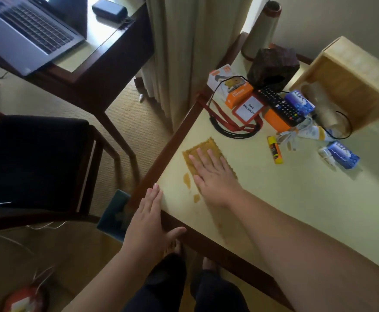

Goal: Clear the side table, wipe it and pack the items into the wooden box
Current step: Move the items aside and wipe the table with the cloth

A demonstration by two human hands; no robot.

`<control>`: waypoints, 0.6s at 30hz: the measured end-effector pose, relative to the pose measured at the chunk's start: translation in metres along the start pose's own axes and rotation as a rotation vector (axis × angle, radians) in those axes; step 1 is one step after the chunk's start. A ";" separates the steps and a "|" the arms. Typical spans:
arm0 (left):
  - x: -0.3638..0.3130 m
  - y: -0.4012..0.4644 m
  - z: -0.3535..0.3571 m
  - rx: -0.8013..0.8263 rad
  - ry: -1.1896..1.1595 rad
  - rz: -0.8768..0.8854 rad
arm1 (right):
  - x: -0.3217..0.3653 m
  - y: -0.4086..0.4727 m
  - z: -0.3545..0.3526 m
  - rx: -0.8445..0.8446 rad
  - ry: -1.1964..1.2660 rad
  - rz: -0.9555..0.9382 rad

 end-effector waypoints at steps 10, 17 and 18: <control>0.016 -0.007 -0.010 0.023 0.043 0.011 | 0.068 -0.031 0.020 0.083 0.000 -0.089; 0.019 -0.011 -0.019 0.089 0.050 0.036 | -0.010 -0.083 0.029 0.123 -0.016 -0.033; 0.017 -0.010 -0.021 0.082 0.040 0.031 | -0.024 -0.081 0.026 0.104 0.001 0.020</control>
Point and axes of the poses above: each hand's wrist, its own y-axis towards the middle knuckle, its own z-axis out of the palm, x = y × z, the point moved 5 cm from there along y, towards the middle knuckle, and after that the axes turned 6 degrees about x, right-handed, at the moved point
